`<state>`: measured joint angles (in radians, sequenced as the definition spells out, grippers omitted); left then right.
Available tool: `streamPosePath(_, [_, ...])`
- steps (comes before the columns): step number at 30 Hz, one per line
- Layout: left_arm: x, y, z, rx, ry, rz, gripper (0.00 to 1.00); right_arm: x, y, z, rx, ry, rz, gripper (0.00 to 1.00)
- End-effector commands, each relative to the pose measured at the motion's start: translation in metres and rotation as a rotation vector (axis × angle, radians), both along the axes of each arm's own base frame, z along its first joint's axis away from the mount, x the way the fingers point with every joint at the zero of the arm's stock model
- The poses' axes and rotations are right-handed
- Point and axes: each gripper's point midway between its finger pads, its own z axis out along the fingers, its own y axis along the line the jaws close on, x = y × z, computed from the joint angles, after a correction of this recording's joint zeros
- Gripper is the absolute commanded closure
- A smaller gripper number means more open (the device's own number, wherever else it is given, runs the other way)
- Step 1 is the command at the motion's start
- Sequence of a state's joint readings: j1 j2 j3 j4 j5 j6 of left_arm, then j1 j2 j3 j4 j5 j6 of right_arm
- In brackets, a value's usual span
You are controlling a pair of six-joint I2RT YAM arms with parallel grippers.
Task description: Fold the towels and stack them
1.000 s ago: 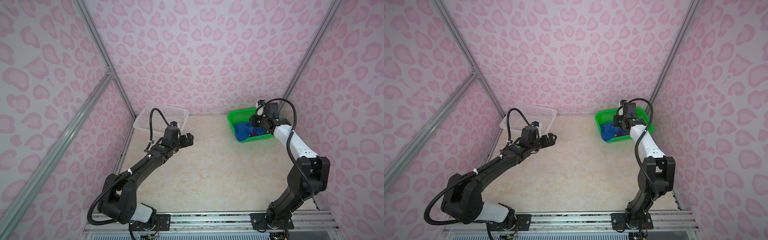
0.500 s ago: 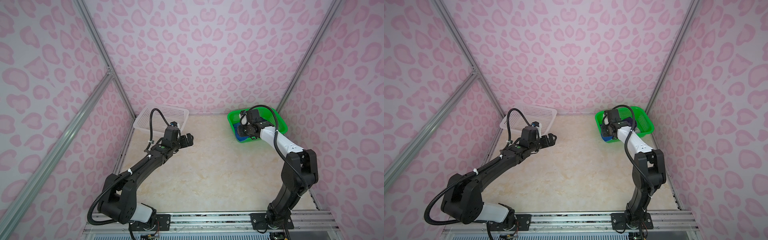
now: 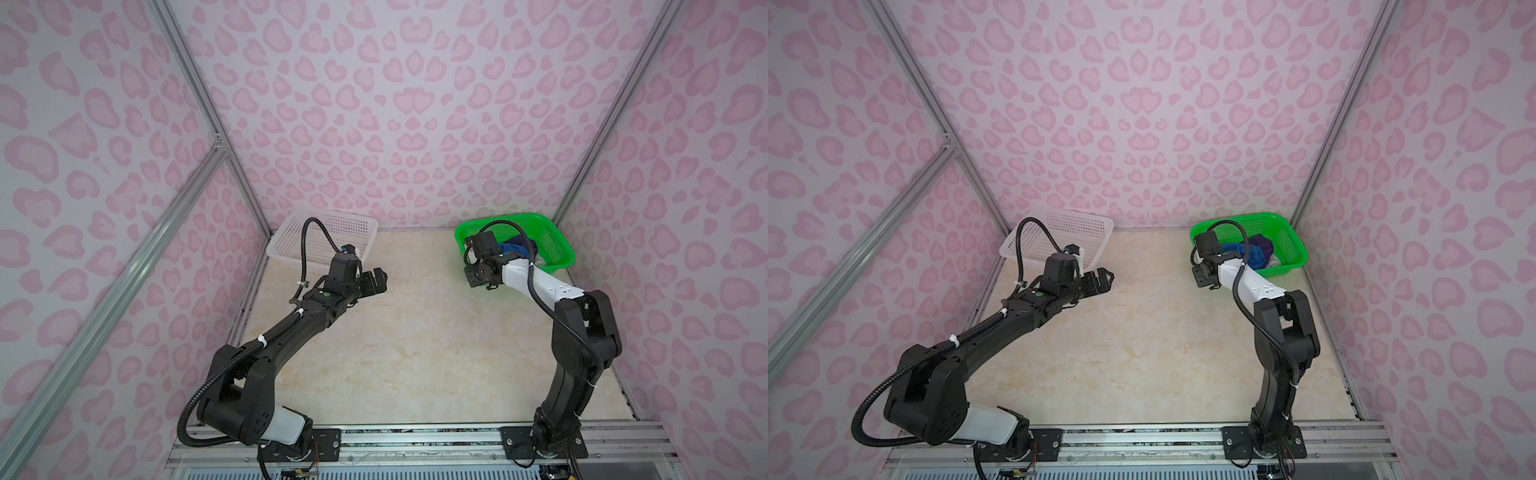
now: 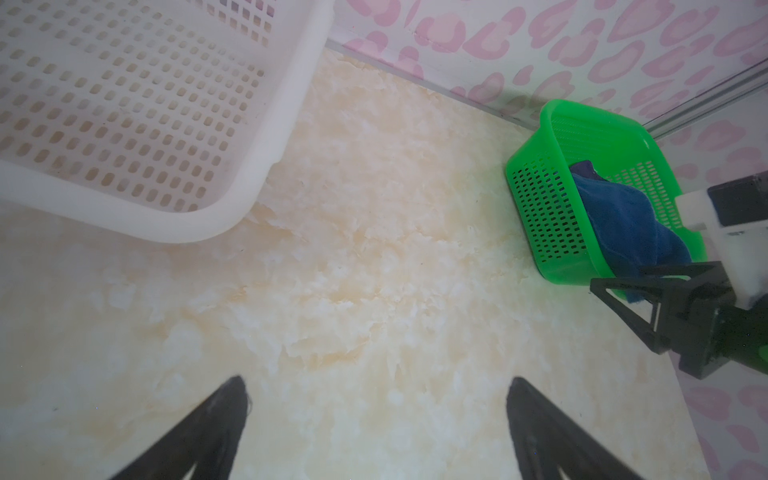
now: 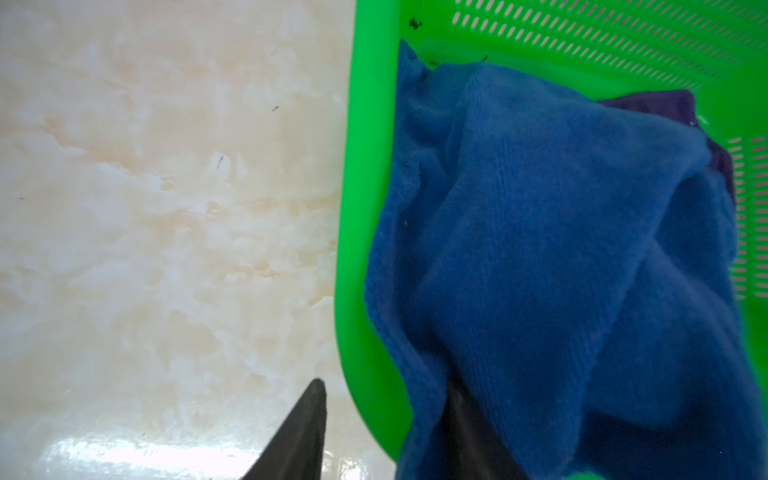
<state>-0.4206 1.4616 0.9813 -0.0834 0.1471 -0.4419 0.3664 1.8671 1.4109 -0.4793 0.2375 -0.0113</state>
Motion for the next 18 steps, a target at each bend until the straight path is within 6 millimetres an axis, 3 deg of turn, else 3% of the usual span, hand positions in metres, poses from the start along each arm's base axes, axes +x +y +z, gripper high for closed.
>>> streamPosePath(1, [0.004, -0.002, 0.005, -0.004, -0.032, -0.009, 0.01, -0.002, -0.004, -0.009, -0.061, 0.031, -0.007, 0.69])
streamPosePath(4, [0.004, -0.001, 0.006, 0.002, -0.034, -0.01, 0.01, 0.0, -0.004, -0.005, -0.071, 0.023, -0.005, 0.8])
streamPosePath(13, [0.004, -0.002, 0.008, 0.004, -0.039, -0.014, 0.01, 0.006, -0.001, 0.016, -0.049, -0.021, -0.006, 0.92])
streamPosePath(15, [0.004, -0.002, 0.007, 0.003, -0.038, -0.016, 0.01, 0.008, 0.0, 0.019, -0.044, -0.026, -0.006, 0.89])
streamPosePath(18, [0.004, -0.003, 0.008, 0.003, -0.039, -0.019, 0.01, 0.009, 0.001, 0.022, -0.021, -0.013, 0.0, 0.76])
